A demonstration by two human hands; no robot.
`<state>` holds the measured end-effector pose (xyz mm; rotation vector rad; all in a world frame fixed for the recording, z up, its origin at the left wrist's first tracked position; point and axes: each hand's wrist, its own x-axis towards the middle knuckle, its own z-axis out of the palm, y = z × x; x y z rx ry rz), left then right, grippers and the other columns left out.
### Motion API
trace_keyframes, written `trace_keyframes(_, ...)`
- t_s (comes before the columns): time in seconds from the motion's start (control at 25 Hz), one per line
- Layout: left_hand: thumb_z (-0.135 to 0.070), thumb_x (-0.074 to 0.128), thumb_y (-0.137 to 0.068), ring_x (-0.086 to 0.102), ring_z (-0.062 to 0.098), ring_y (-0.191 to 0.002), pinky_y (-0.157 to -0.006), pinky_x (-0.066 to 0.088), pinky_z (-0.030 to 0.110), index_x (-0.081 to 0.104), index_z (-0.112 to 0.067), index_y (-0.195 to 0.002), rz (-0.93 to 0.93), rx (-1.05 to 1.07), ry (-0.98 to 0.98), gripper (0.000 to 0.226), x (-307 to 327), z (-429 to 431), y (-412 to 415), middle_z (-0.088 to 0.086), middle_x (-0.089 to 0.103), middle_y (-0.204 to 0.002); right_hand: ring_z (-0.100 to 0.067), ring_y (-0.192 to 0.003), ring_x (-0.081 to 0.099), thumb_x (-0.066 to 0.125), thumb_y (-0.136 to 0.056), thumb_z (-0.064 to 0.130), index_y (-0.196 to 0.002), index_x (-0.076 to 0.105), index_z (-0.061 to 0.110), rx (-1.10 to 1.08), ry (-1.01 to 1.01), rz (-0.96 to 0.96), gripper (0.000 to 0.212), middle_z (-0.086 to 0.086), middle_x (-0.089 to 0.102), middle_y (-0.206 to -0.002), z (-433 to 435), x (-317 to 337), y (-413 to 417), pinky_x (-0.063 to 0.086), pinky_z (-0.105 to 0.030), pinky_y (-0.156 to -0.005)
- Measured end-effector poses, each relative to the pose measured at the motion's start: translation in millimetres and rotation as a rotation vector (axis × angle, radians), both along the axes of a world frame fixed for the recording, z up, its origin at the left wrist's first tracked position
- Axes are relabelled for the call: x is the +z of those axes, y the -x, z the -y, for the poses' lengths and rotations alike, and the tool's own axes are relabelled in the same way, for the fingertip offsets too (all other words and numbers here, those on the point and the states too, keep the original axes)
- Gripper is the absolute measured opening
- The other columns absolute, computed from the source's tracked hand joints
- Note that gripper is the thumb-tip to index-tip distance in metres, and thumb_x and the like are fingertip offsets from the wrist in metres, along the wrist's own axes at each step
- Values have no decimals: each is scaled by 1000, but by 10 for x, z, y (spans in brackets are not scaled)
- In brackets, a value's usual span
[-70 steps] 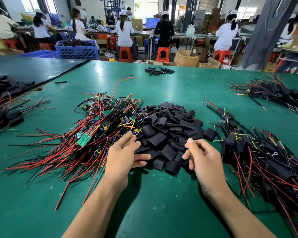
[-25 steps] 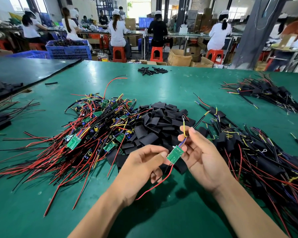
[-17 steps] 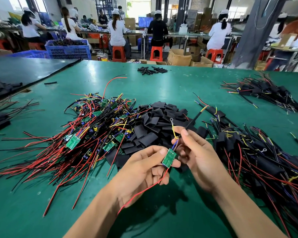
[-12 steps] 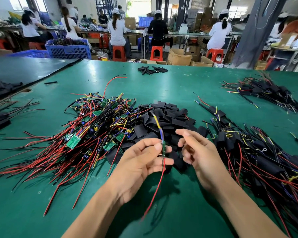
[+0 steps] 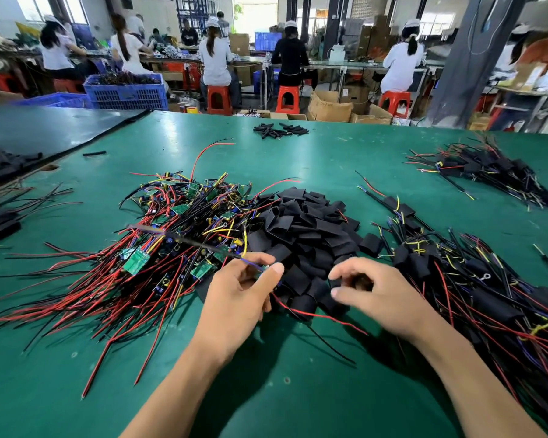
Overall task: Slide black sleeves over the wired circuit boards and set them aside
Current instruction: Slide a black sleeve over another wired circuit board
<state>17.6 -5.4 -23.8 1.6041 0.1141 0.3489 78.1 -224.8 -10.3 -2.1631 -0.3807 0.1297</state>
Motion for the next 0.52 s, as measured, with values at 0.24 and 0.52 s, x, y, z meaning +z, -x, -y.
trace_keyframes(0.24, -32, 68, -93, 48, 24, -42, -42, 39, 28, 62, -7, -91, -104, 71, 103, 26, -61, -41, -41, 10, 60, -52, -8, -77, 51, 85, -68, 42, -101, 68, 41, 119, 275, -1, 37, 14, 58, -95, 8, -17, 14, 47, -32, -78)
trace_keyframes(0.52, -19, 69, -92, 57, 25, -47, -43, 48, 29, 58, -4, -87, -66, 55, 245, 19, -12, -32, -27, 3, 58, -59, -4, -73, 64, 74, -75, 11, -74, 73, 32, -65, 56, 200, 20, 20, 70, -80, -69, -35, 60, 50, -22, -73)
